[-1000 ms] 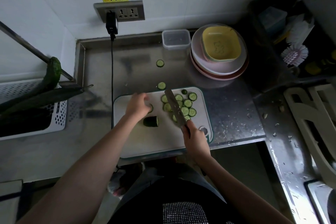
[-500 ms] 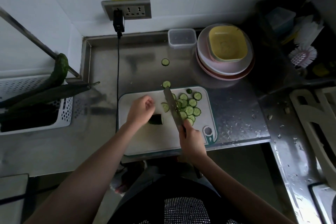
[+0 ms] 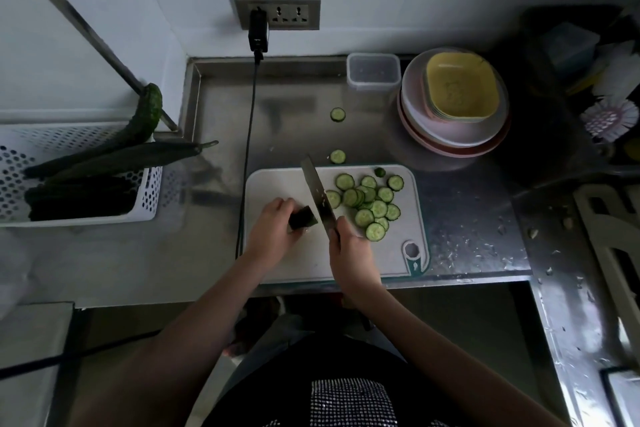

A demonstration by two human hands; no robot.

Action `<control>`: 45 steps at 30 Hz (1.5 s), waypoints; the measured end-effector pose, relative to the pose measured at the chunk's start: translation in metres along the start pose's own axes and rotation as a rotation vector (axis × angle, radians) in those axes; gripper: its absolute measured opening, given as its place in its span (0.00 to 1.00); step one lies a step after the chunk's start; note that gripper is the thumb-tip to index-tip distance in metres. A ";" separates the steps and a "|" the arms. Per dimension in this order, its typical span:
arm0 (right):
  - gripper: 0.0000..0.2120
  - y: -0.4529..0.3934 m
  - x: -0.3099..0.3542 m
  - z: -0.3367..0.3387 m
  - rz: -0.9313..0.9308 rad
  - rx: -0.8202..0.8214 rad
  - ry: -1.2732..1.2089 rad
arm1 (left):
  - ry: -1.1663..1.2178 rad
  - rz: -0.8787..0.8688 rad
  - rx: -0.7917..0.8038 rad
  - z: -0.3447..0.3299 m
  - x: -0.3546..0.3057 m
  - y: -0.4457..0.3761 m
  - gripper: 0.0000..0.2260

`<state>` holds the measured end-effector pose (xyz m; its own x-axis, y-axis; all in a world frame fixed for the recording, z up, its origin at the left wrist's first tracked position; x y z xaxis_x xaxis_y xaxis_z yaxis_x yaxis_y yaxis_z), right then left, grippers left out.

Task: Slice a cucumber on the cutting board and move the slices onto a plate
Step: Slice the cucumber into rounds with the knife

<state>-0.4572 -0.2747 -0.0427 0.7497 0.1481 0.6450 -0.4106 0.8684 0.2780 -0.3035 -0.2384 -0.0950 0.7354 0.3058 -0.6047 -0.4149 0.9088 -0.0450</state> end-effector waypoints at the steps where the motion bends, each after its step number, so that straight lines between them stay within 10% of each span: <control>1: 0.06 0.000 0.001 -0.003 0.004 0.017 0.024 | -0.003 0.003 -0.006 0.000 0.001 0.001 0.14; 17: 0.13 0.001 0.001 -0.019 0.164 0.102 0.484 | -0.184 -0.302 -0.032 0.000 -0.003 0.005 0.12; 45: 0.13 -0.015 -0.008 -0.024 0.058 0.190 0.394 | -0.160 -0.273 -0.041 -0.004 0.002 0.004 0.08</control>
<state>-0.4447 -0.2772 -0.0693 0.8483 0.3947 0.3531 -0.5181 0.7564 0.3992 -0.3059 -0.2355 -0.0990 0.8963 0.0962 -0.4330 -0.2097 0.9521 -0.2226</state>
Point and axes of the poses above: each hand's wrist, its own y-axis away from the middle knuckle, its own z-axis out of the back of the hand, x = y × z, the point moved 1 cm from there along -y, towards the middle knuckle, and after that the axes turned 5 degrees about -x, right-handed, at the moved point
